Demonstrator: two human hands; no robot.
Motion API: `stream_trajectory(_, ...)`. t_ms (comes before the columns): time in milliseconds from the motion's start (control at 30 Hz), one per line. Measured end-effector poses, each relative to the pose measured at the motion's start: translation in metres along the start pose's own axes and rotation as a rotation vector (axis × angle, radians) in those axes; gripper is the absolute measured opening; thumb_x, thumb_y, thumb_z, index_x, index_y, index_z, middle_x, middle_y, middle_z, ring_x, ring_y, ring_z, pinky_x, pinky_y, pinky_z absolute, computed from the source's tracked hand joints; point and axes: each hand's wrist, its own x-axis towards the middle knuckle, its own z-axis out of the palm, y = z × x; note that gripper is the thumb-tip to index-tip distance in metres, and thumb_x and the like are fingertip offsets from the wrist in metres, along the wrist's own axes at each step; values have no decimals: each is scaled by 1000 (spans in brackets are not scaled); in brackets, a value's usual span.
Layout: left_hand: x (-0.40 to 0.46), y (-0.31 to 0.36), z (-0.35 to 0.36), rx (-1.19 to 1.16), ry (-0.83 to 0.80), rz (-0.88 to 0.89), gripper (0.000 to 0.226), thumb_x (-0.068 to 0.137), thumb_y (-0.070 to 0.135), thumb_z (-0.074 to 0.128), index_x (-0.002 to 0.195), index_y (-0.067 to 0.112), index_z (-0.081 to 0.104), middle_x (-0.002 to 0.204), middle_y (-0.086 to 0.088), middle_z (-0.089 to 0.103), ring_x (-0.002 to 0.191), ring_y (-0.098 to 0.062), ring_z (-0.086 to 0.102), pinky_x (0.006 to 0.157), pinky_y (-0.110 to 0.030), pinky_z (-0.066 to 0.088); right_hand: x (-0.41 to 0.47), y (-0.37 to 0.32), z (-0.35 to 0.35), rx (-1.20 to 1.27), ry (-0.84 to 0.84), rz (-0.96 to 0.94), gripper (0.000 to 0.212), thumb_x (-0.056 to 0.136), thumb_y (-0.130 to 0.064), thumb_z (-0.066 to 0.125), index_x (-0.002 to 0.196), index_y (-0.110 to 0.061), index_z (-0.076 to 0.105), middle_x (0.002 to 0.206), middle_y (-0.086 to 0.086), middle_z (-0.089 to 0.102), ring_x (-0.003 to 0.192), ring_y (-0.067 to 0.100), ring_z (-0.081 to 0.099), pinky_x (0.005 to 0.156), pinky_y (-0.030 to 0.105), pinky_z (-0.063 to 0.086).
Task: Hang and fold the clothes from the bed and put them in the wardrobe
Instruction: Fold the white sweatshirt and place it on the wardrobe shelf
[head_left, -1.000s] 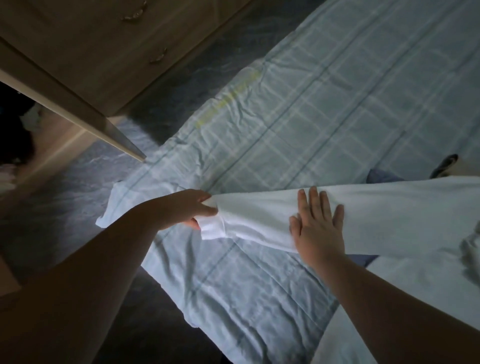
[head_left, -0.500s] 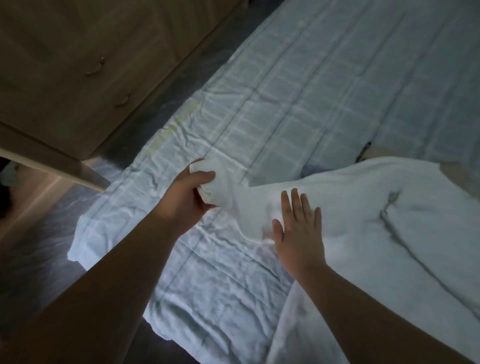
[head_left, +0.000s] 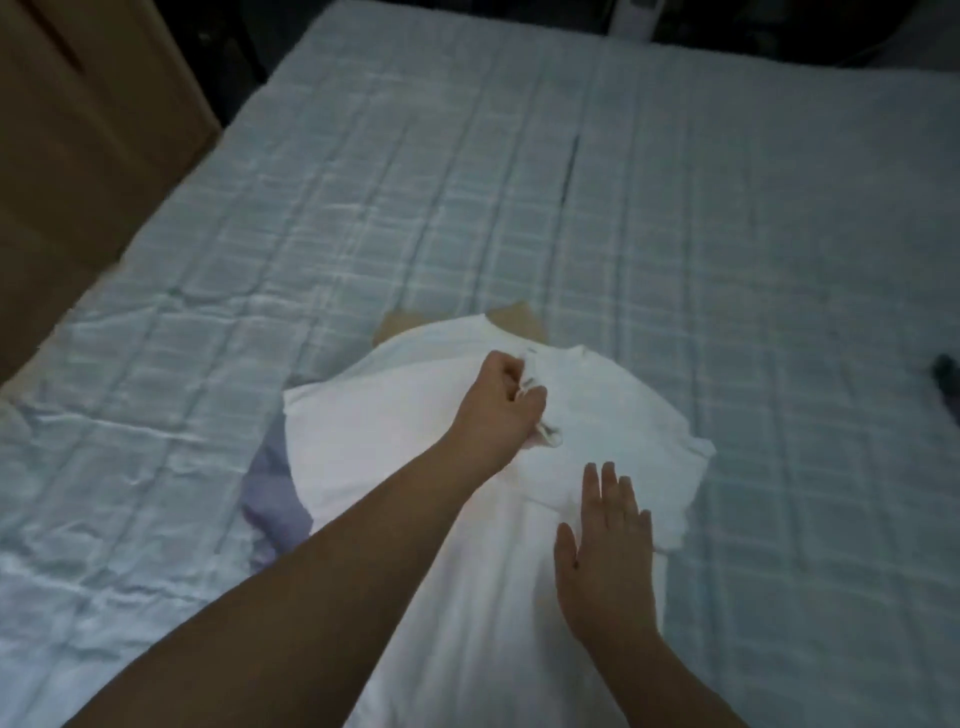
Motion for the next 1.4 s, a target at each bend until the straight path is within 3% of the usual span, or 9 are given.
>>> stream_trajectory(367,17,-71,214,438,-224,-108,27,87,29,60,105,20,42,80,3,55,83,-28,63,78,-39,51,-19,126,23,179,76,103,77,90,-27,49,157,-13,13,163,10,20,151,26,17,115,54,30)
stream_trajectory(500,14,-85,227,403,-263,-199,40,93,34,59,126,18,42,84,2,64,76,-16,63,73,-22,50,-29,133,29,175,30,87,74,90,-30,39,157,-11,15,165,8,13,152,23,11,118,51,25)
stream_trajectory(567,3,-87,216,381,-242,-200,32,96,25,52,126,18,47,81,8,59,69,-7,58,62,-12,43,-33,132,28,188,42,94,74,89,-31,37,157,-11,17,165,8,14,152,24,13,118,50,25)
stream_trajectory(733,-49,-105,162,303,-266,-223,22,94,22,49,114,30,53,95,1,65,82,-25,69,71,-39,56,-60,116,25,176,30,110,75,88,-30,41,157,-14,16,164,9,15,150,27,19,118,50,27)
stream_trajectory(967,-149,-162,37,410,-234,-195,34,90,6,49,103,38,53,98,7,64,83,-19,64,65,-23,48,-155,99,51,72,-73,86,70,87,-31,38,153,-12,27,161,14,23,147,34,25,118,48,25)
stream_trajectory(1100,-215,-196,-57,647,-80,-152,43,86,2,54,122,25,58,115,0,64,105,-20,60,92,-27,45,-215,107,65,58,-141,165,75,83,-38,45,149,-5,36,153,30,29,135,52,35,111,57,33)
stream_trajectory(1233,-275,-249,-130,792,103,-397,61,73,10,66,132,20,53,128,-12,57,116,-35,53,100,-41,44,-250,85,56,382,-201,465,86,86,-28,63,155,-7,17,160,24,16,145,38,21,120,42,17)
stream_trajectory(1300,-287,-271,-147,665,161,-564,71,70,26,76,136,18,48,130,-10,54,113,-35,55,97,-44,48,-244,78,56,611,-76,693,94,79,-34,63,155,-4,15,152,24,32,138,34,37,117,42,29)
stream_trajectory(1400,-289,-278,-147,328,209,-690,71,69,48,77,125,13,53,116,-8,63,89,-30,66,65,-35,56,-239,73,50,703,-108,992,65,86,-25,67,140,3,43,132,24,56,118,35,57,99,37,46)
